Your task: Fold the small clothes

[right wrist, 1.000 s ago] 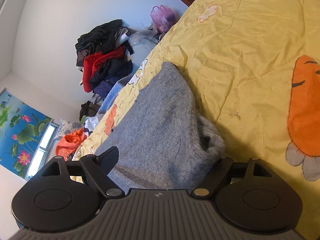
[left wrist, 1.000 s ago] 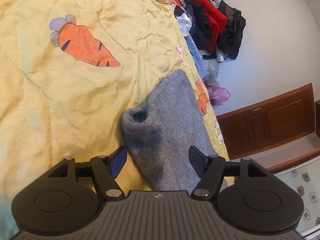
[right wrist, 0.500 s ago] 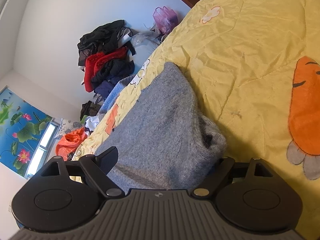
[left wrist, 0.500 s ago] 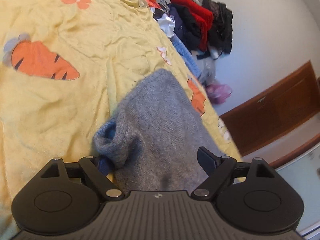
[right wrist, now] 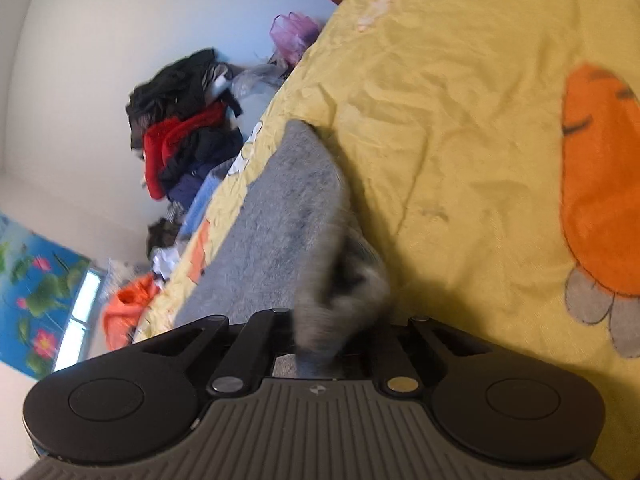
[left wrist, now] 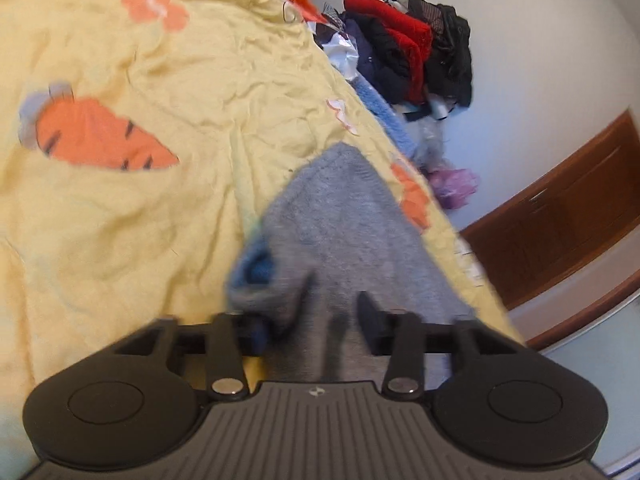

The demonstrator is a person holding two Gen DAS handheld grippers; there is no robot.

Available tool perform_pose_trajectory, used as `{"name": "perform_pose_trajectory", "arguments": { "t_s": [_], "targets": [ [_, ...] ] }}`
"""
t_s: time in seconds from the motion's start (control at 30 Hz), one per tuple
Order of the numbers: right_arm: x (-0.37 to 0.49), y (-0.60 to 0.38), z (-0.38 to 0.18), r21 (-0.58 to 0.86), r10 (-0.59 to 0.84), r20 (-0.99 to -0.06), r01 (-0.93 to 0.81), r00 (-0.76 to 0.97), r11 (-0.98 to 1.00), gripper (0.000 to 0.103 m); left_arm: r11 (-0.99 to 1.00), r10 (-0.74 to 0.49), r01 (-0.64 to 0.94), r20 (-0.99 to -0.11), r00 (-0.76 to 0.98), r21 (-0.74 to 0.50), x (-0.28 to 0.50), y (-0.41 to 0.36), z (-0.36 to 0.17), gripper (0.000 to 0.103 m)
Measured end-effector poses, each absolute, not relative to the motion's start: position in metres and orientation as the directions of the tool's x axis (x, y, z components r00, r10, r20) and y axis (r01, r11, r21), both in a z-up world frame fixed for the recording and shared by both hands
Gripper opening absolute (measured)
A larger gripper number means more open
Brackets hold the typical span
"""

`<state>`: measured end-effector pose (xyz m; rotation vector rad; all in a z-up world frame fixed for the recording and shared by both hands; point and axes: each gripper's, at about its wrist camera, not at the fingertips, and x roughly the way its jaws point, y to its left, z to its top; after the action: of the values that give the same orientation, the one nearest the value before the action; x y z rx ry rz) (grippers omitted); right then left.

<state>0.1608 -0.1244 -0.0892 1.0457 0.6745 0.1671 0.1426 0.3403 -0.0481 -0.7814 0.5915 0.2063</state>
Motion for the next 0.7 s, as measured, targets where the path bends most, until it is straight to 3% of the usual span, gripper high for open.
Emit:
{"name": "perform_pose_trajectory", "arguments": {
  "t_s": [0.13,0.37,0.7],
  "targets": [
    [0.154,-0.128,-0.080,0.854,0.449,-0.388,0.130,0.805,0.504,0.015,0.721,-0.048,-0.377,-0.584,0.811,-0.582,0.144,0.345,-0.049,0.009],
    [0.140,-0.135,-0.054,0.876,0.488,-0.300,0.035,0.819,0.481,0.015,0.746,-0.100,-0.281,-0.519,0.849,-0.603,0.122,0.347,-0.018,0.008],
    [0.060,-0.159,-0.053,0.905,0.550,-0.276,0.020,0.788,0.425,0.015,0.694,-0.178,-0.267,-0.518,0.837,-0.669,0.047,0.369,-0.013,0.008]
  ]
}}
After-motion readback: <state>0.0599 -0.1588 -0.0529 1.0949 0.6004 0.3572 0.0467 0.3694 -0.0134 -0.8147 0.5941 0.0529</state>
